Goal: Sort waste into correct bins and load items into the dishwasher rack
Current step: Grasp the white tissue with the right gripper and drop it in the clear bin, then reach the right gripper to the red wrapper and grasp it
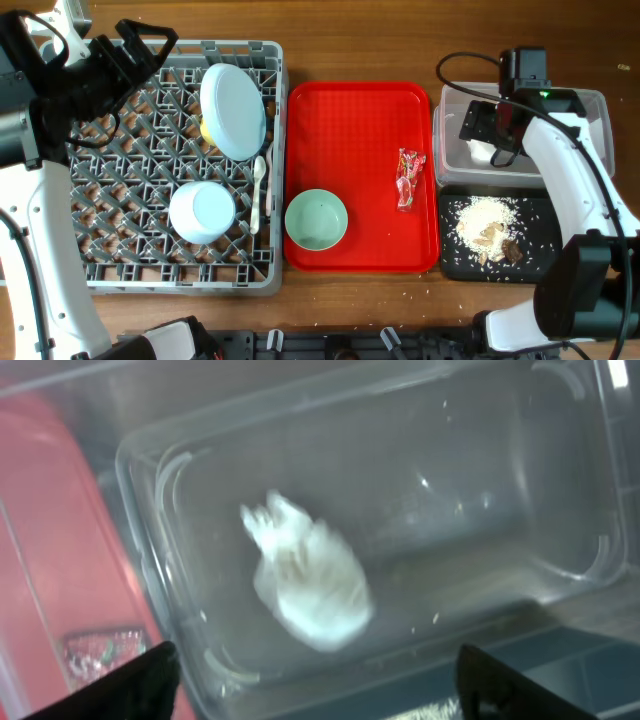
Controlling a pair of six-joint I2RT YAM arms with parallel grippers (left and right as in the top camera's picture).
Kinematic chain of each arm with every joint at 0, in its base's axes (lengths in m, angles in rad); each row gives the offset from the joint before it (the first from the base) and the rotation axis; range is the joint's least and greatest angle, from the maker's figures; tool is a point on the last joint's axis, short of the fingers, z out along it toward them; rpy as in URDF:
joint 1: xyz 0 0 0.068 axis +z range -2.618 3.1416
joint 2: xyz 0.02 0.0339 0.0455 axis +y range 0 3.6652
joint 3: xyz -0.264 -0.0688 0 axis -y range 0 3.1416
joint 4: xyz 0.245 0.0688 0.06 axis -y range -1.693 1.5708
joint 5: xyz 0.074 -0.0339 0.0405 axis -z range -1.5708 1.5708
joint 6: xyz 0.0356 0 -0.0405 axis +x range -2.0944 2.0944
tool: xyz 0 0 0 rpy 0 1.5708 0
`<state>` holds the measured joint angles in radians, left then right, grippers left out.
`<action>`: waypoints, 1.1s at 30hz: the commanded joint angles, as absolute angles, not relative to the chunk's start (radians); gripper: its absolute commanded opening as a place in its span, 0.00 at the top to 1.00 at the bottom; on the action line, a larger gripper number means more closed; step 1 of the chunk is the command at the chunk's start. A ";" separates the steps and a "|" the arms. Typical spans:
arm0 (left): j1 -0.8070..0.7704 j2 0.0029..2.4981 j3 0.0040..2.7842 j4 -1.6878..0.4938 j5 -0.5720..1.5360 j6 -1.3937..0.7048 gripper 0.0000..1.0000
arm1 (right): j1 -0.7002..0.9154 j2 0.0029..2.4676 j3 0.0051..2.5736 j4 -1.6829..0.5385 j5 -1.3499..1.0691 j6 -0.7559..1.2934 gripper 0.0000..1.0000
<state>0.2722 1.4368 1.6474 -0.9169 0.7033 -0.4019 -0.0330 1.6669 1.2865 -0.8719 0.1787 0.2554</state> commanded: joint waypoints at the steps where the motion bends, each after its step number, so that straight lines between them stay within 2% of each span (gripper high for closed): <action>1: 0.273 1.441 1.652 -0.914 0.701 -0.404 0.00 | -0.027 1.608 1.353 -0.930 0.056 0.235 0.09; 3: 0.273 1.441 1.652 -0.914 0.701 -0.404 0.00 | 0.062 1.486 1.361 -1.013 -0.244 0.215 0.13; 4: 0.273 1.441 1.652 -0.914 0.701 -0.404 0.00 | 0.151 1.451 1.361 -1.037 -0.226 0.274 0.24; 6: 0.273 1.441 1.652 -0.914 0.701 -0.404 0.00 | 0.268 1.436 1.352 -1.060 -0.195 0.376 0.34; 10: 0.273 1.441 1.652 -0.914 0.701 -0.404 0.00 | 0.524 1.460 1.244 -1.028 0.046 0.642 0.46; 12: 0.273 1.441 1.652 -0.914 0.701 -0.404 0.00 | 0.596 1.478 1.197 -1.025 0.176 0.733 0.56; 14: 0.273 1.441 1.652 -0.914 0.701 -0.404 0.00 | 0.646 1.493 1.134 -1.020 0.292 0.847 0.70; 22: 0.273 1.441 1.652 -0.914 0.701 -0.404 0.00 | 0.649 1.515 0.875 -0.756 0.369 0.895 0.70; 33: 0.273 1.441 1.652 -0.914 0.701 -0.404 0.00 | 0.640 1.517 0.818 -0.669 0.508 0.920 0.69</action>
